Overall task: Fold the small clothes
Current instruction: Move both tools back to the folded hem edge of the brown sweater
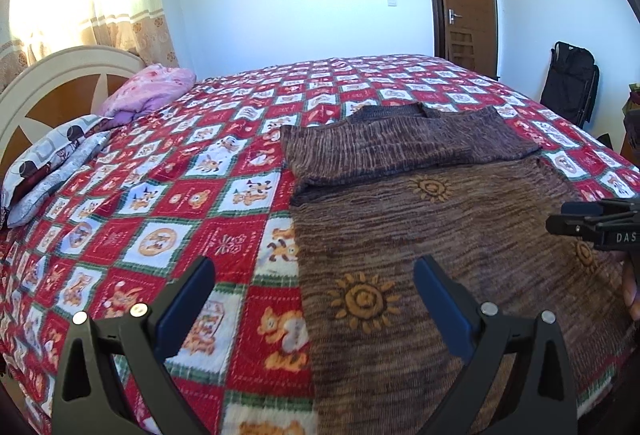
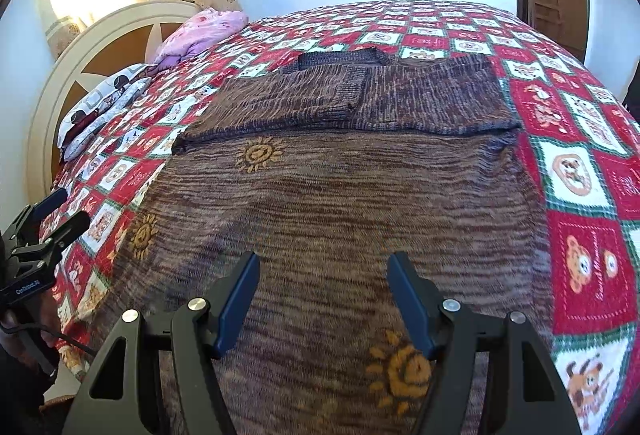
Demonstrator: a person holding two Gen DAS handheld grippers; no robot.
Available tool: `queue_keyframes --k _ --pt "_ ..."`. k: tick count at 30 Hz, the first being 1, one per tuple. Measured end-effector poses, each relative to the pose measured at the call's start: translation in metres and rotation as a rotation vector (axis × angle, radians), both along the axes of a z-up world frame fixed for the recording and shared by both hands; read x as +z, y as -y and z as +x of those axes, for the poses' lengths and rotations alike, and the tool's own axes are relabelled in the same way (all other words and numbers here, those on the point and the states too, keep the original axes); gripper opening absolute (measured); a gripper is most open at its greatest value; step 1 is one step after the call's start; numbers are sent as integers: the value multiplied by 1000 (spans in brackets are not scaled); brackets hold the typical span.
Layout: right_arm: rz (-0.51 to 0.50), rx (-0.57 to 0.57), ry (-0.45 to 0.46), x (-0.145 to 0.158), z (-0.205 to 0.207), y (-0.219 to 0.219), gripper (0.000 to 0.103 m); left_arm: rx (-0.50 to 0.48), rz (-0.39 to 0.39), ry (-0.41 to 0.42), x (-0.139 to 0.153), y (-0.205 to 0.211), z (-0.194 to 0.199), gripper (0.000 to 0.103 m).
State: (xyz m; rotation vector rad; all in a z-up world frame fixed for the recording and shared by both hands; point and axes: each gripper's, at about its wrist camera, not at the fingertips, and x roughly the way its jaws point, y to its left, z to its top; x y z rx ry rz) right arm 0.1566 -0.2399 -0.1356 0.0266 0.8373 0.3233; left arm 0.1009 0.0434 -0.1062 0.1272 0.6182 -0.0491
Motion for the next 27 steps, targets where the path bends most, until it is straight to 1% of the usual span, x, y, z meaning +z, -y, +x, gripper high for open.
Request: queue_keyframes --k 4,10,17,20,23,25,26,27 --pt "-6 1 8 4 -13 3 67 -12 11 0 0 -2 -16 102" --pt "-21 14 10 6 -36 2 67 -34 26 -25 -4 -3 -43 102" --pt "-12 33 -2 4 -72 4 67 -59 30 -94 -22 5 -73 101" --pt "-24 37 -7 0 -88 6 67 -70 31 -114 -29 9 -79 101" --pt "-33 29 -11 -6 -102 10 67 -73 3 -146 -33 8 -80 101" --pt "-50 25 -11 -8 -109 12 67 -81 -34 -176 -35 6 -79 99" --pt "-57 22 -9 -8 -112 14 67 -102 -75 -204 -38 3 -79 92" --pt "-61 15 -4 -8 -115 17 67 -110 -94 -221 -40 2 -79 84"
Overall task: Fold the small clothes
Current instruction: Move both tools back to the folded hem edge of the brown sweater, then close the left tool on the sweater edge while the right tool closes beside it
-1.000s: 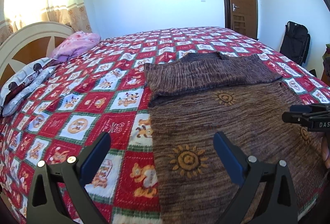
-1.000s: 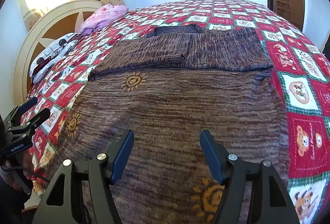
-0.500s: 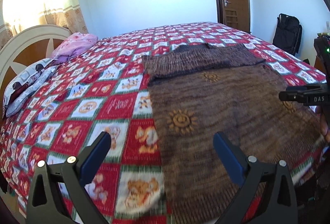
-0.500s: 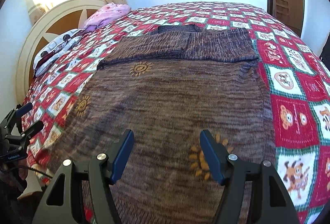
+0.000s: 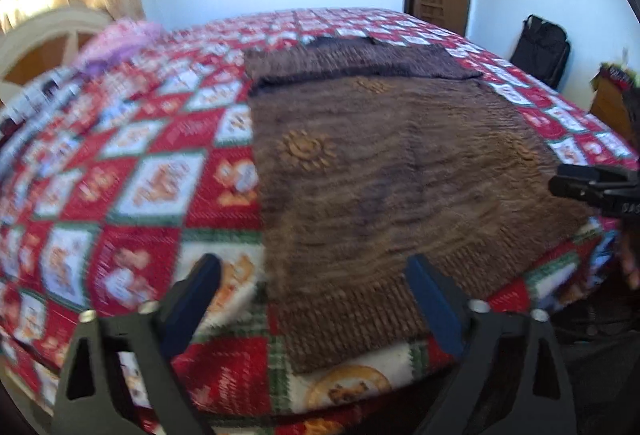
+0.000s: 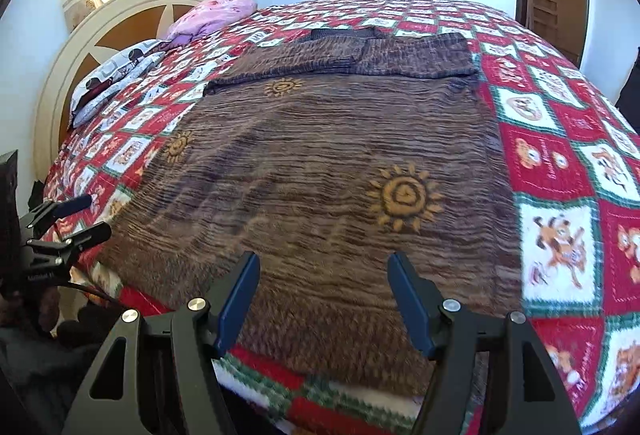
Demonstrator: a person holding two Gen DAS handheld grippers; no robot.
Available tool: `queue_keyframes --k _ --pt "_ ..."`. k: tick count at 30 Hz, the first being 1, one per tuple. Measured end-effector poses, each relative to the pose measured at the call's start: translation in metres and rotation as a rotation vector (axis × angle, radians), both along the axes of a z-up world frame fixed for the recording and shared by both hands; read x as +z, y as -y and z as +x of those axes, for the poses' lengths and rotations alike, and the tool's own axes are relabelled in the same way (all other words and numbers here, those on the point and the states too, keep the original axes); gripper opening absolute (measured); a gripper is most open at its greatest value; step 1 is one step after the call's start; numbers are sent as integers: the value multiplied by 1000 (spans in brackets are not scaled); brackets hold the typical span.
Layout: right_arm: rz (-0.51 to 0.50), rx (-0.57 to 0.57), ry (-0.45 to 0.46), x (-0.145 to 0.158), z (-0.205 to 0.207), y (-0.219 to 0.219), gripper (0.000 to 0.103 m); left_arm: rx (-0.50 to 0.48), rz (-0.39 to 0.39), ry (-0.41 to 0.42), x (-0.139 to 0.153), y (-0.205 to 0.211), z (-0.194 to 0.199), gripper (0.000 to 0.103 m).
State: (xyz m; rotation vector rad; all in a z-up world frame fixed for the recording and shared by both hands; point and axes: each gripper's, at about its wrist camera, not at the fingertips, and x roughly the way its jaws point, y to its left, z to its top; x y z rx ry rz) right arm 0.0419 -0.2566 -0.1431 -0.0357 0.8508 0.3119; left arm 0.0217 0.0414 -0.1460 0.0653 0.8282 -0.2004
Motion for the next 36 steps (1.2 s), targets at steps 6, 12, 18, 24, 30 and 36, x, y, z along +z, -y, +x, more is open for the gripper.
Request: queue_keyframes --k 6,12,18,24,30,36 --pt "19 -32 21 4 -5 12 68 25 -73 -106 -15 -7 0 69" --pt "28 -27 14 0 -7 13 68 40 -125 -169 -23 -15 -3 52" --pt "37 -43 14 -2 -9 19 68 53 -116 -175 -23 -16 -1 52" --pt "33 -49 29 2 -12 21 68 45 -71 -179 -24 -11 -1 53" --pt "32 -69 44 7 -16 30 68 -9 -78 -168 -21 -4 -6 18" --pt "39 -151 39 10 -25 63 68 0 -91 -170 -21 -6 -4 19"
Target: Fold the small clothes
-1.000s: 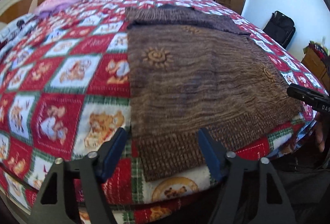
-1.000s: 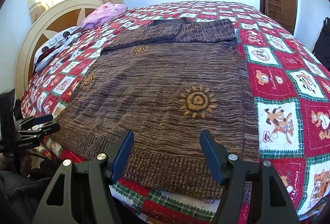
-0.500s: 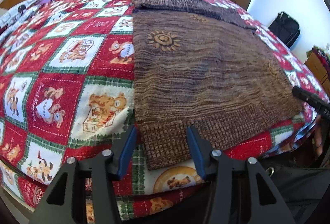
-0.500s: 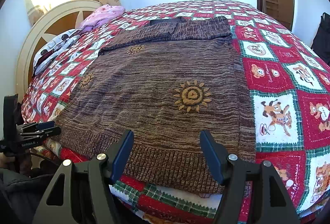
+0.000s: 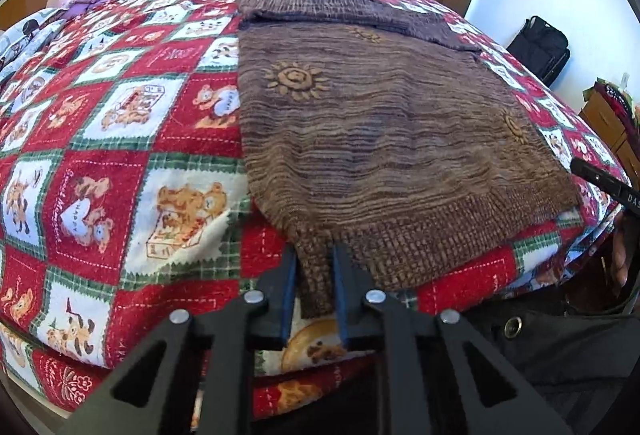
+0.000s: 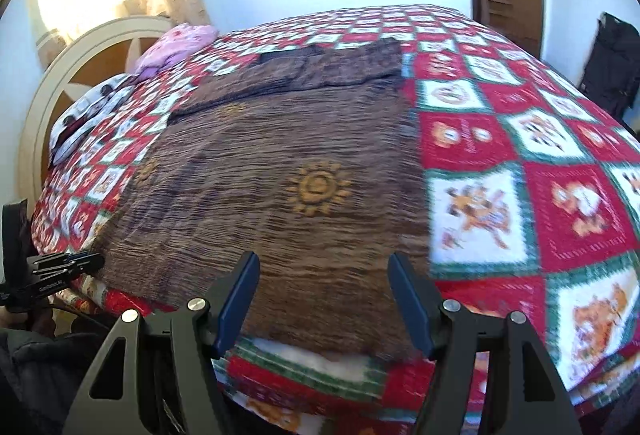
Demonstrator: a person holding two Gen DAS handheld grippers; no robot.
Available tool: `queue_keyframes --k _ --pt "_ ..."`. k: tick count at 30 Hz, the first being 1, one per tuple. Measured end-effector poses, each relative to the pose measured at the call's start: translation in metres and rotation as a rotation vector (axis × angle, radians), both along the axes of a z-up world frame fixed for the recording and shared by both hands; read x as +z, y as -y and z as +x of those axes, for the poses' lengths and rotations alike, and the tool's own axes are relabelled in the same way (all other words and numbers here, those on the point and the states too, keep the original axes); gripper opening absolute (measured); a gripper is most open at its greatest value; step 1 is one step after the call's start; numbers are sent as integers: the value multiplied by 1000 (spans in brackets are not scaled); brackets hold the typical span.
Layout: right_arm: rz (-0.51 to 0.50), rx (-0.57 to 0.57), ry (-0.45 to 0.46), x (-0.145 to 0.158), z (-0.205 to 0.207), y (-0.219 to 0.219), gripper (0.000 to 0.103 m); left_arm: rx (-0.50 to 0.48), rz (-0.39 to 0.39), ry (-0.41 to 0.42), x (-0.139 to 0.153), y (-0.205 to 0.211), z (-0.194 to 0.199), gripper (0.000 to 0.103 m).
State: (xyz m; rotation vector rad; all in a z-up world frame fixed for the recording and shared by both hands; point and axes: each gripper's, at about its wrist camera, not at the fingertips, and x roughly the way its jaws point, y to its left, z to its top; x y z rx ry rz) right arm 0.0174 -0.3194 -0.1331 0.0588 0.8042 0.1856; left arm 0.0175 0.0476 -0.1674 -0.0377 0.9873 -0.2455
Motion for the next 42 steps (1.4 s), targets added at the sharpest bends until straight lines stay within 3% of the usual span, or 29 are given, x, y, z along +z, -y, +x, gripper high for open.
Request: queue_keyframes --k 12,13,18,21,25,42 --pt "-5 -59 -70 -14 -15 25 67 0 -33 -3 -1 -3 0 19" --pt "3 -53 -72 -14 -16 24 63 1 -37 -2 -1 -3 1 19" --pt "-17 -31 -68 -19 -16 13 23 -5 -46 -6 -2 -3 2 19" --pt "15 -30 -62 -20 -16 19 8 -5 -73 -8 -1 -7 3 19" --pt "94 -8 -18 -13 -21 25 7 -1 -117 -4 0 -13 4 11" --pt "259 -11 105 16 -18 38 7 -8 -138 166 34 -22 7 10"
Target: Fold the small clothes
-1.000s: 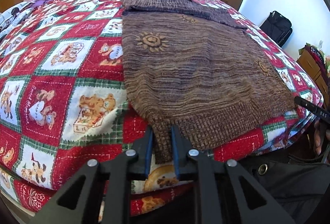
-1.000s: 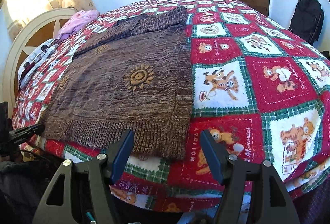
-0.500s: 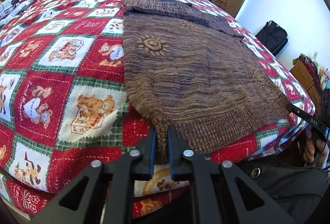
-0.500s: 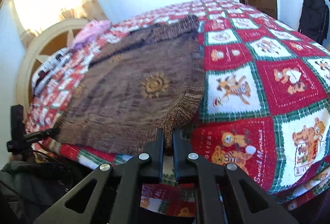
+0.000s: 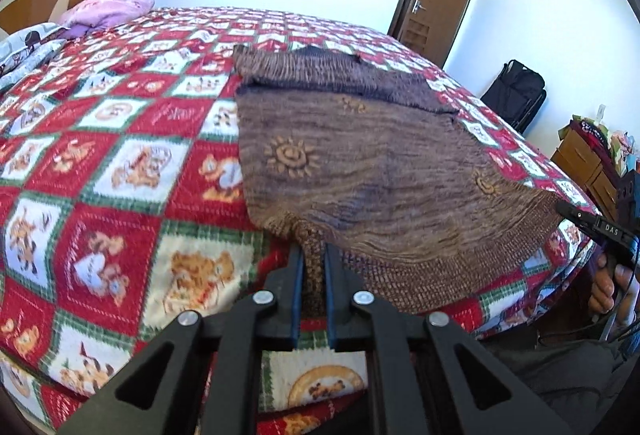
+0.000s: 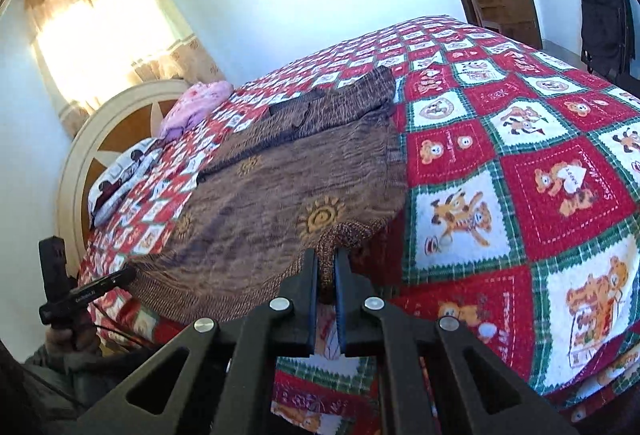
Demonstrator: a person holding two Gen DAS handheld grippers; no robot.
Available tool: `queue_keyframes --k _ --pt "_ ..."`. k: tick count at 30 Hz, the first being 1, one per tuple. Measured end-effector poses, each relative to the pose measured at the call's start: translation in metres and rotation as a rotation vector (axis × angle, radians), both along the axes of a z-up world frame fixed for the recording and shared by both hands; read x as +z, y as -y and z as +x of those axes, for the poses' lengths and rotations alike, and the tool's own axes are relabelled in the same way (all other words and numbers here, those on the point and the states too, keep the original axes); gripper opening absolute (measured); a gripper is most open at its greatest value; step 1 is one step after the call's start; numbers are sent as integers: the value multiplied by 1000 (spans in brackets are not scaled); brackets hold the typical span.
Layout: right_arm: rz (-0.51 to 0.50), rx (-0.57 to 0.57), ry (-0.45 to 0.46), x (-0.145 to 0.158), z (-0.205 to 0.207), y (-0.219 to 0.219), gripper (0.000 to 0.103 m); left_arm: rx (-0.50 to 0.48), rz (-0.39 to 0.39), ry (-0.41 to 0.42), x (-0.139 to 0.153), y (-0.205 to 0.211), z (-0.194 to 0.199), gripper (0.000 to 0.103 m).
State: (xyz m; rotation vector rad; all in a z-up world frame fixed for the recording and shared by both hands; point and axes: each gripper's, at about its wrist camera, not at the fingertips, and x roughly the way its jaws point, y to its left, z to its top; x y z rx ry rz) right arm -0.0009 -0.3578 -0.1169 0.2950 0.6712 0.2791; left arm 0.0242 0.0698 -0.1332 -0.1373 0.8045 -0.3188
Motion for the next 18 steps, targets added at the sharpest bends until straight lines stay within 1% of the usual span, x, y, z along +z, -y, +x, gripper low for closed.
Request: queue_keyframes --k 7,12,18 --pt "46 -20 8 11 12 5 7 -3 3 48 13 2 11 10" --pt "44 -19 28 22 24 4 7 10 -19 64 20 -5 22 10" --pt "13 -10 59 38 51 -9 7 12 -44 85 30 -10 42 9"
